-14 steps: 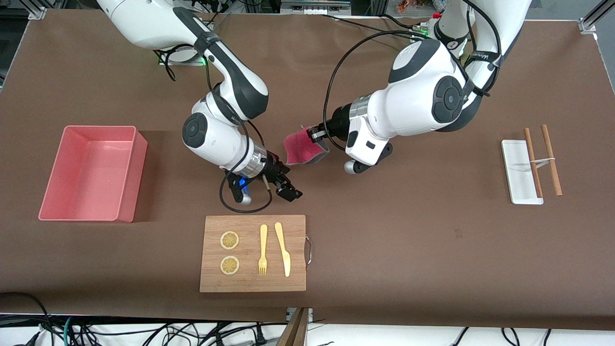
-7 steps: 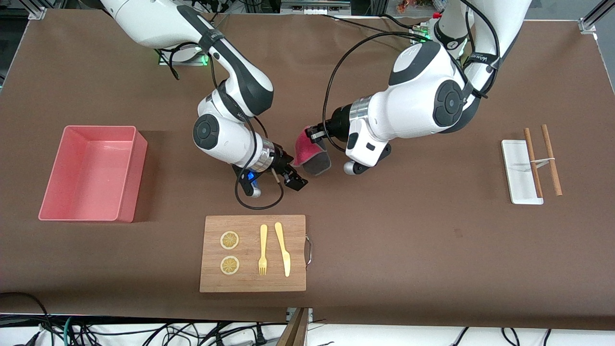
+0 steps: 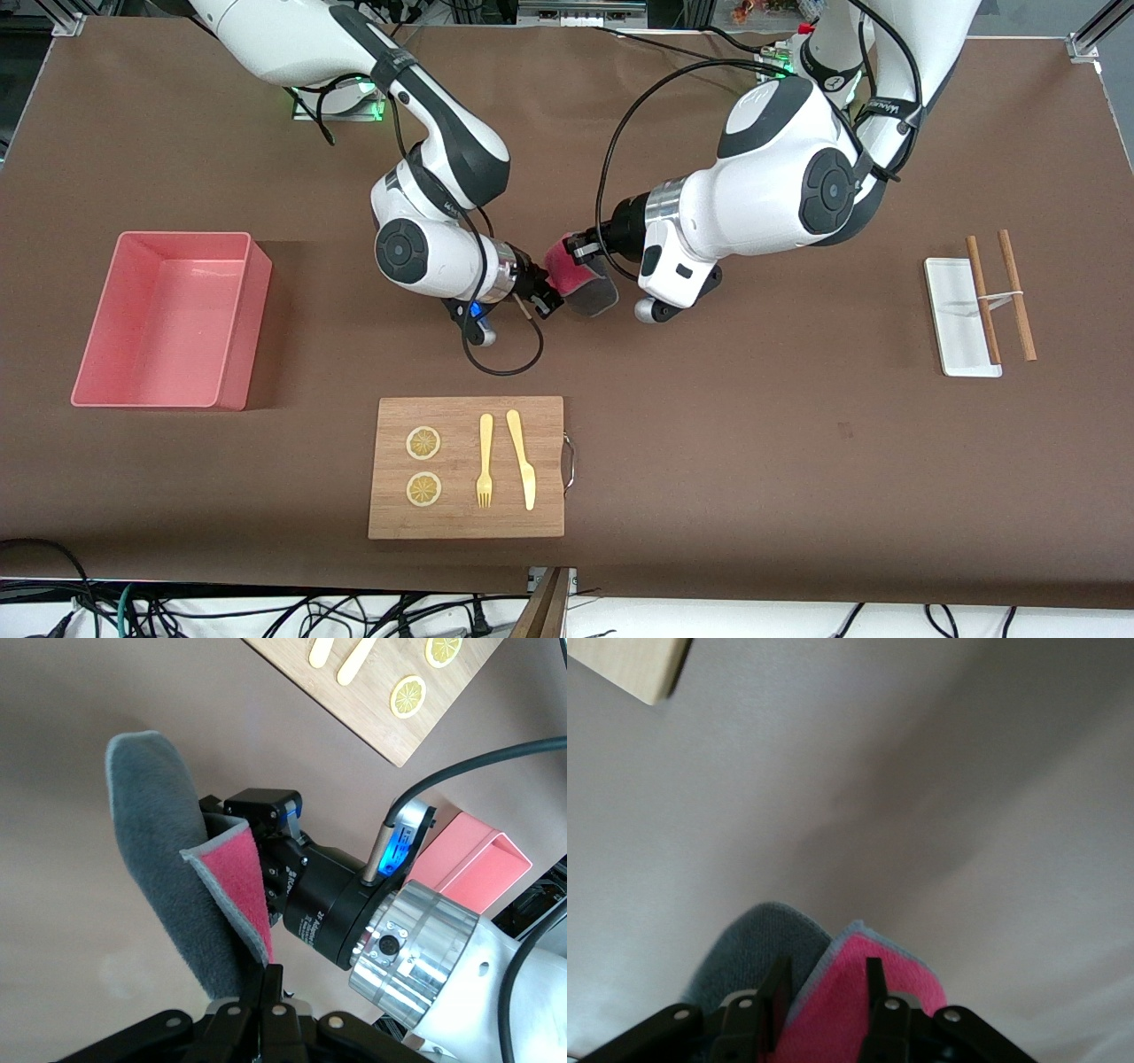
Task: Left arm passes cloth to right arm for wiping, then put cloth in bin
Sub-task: 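Grasp the hanging cloth with the right gripper beside the left gripper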
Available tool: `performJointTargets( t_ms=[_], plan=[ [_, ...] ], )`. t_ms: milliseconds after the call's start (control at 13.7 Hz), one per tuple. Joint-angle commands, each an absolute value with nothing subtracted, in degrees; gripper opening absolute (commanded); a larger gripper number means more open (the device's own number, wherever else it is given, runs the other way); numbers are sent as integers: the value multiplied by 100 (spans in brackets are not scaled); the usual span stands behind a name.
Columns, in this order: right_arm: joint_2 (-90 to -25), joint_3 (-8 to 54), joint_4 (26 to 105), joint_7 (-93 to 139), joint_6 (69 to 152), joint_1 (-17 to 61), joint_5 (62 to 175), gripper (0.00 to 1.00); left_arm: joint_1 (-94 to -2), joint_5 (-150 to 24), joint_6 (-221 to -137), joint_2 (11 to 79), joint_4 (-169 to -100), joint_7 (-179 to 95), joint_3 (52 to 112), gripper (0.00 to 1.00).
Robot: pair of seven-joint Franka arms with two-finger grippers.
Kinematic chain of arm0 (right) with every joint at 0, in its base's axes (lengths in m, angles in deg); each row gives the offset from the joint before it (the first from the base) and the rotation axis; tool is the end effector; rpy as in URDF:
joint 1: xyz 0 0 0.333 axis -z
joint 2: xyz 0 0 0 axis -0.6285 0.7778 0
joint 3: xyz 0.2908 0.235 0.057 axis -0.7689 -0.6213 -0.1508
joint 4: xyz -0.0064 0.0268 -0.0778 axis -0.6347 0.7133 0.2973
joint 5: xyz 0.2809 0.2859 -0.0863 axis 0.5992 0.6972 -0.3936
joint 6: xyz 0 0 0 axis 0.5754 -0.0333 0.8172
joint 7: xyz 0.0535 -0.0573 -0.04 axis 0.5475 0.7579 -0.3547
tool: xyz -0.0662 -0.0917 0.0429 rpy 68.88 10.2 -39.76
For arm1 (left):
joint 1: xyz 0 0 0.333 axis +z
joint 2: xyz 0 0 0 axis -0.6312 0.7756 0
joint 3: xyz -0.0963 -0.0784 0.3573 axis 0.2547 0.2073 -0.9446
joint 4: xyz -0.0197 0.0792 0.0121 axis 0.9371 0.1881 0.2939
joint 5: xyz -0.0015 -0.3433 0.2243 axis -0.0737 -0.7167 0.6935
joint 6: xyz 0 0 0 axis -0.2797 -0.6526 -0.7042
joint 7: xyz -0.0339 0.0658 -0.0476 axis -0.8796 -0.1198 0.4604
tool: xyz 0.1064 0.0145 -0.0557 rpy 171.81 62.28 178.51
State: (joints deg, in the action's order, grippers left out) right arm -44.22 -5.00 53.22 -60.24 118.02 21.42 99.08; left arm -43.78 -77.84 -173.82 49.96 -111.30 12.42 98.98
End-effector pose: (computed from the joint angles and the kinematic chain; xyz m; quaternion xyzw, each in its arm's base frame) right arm 0.6098 0.4573 0.3426 -0.8708 0.4278 0.2015 0.1345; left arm 0.6288 -0.4233 0.5330 0.8968 0.2698 -0.2107 0.2802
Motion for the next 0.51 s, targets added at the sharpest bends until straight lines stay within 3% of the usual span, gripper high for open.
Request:
performJointTargets(
  t_ms=[0, 220, 293, 439],
  plan=[
    [-4485, -553, 5341, -5928, 11682, 2180, 9927, 40, -4406, -7867, -17412, 5002, -11088, 1279, 9869, 0],
    [-4485, -562, 5332, -5928, 11690, 2180, 9936, 40, -4398, -7868, -17412, 5002, -11088, 1279, 9869, 0],
    [-4485, -553, 5297, -5919, 11699, 2197, 9962, 45, -4398, -7868, -17412, 5002, -11088, 1279, 9869, 0],
    [-4477, -553, 5244, -6007, 11778, 2242, 10006, 93, -4398, -7876, -17412, 5002, -11088, 1279, 9869, 0]
  ],
)
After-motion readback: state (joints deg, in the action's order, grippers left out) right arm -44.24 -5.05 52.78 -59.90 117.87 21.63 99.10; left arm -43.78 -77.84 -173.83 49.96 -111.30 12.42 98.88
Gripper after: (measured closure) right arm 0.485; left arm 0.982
